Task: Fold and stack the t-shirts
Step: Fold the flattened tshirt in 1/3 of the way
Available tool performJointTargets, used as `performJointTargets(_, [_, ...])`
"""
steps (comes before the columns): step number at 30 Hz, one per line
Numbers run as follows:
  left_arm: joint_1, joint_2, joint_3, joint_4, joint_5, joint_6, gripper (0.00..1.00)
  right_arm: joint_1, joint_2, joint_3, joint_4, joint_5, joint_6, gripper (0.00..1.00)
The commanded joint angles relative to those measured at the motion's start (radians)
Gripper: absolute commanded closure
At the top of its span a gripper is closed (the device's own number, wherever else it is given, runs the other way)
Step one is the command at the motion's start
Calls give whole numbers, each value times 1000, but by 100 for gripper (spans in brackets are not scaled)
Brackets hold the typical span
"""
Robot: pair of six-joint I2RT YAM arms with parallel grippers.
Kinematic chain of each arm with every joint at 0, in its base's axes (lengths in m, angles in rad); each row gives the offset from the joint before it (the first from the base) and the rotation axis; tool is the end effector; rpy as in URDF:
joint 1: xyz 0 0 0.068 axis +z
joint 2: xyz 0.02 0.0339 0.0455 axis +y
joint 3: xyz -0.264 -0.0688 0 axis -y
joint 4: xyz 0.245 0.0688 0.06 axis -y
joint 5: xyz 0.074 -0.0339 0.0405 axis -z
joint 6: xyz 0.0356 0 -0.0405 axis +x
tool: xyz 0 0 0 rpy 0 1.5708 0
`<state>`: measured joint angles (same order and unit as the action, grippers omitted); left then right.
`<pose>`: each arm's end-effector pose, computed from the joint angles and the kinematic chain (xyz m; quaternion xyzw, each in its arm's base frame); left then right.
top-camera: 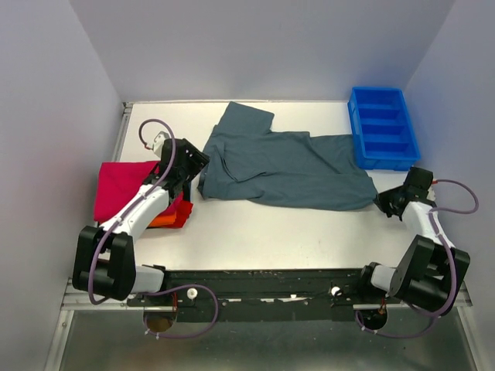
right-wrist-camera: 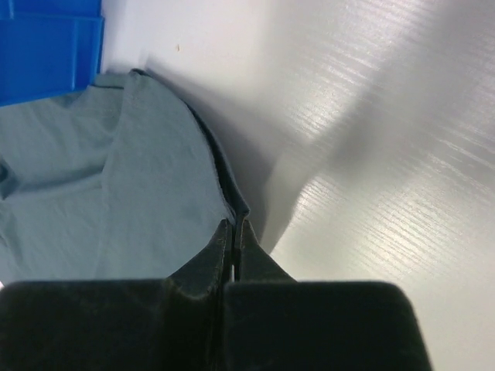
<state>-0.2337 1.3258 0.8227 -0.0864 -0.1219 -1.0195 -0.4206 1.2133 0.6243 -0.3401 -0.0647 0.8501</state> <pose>0.2835 -0.0630 0.2433 -0.3636 0.8023 -0.2323 0.4125 0.2111 -0.0919 0.1869 0.5547 0.7694 0.0972 0.3014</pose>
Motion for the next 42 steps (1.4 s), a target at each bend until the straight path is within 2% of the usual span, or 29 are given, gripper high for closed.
performJointTargets(1, [-48, 27, 9, -13, -48, -17, 20, -4, 35, 15, 6, -35, -34, 99])
performJointTargets(4, [-58, 42, 3, -18, -33, -25, 30, -4, 22, 0, 22, -40, -37, 99])
performJointTargets(10, [-78, -36, -62, -136, -100, 21, 31, -4, 0, -31, 41, -49, -39, 99])
performJointTargets(13, [-78, -72, -123, -127, -108, 27, 32, -3, 8, -34, 53, -60, -40, 99])
performJointTargets(17, [-78, -45, -155, -84, -75, 33, 36, -3, 15, -34, 61, -78, -42, 99])
performJointTargets(23, [-78, 29, -116, -47, -55, 82, 42, -4, 15, -34, 66, -89, -43, 99])
performJointTargets(30, [-78, 95, -119, 11, 10, 91, 65, -3, 25, -32, 66, -96, -45, 99])
performJointTargets(34, [-78, 98, -116, 25, 28, 107, 100, -3, 19, -29, 58, -95, -43, 99])
performJointTargets(39, [-62, 73, -11, -202, -129, 186, 100, -4, 5, -21, 10, -66, -40, 99])
performJointTargets(42, [-50, 24, -3, -272, -192, 203, 100, -3, -11, -21, -22, -46, -40, 99])
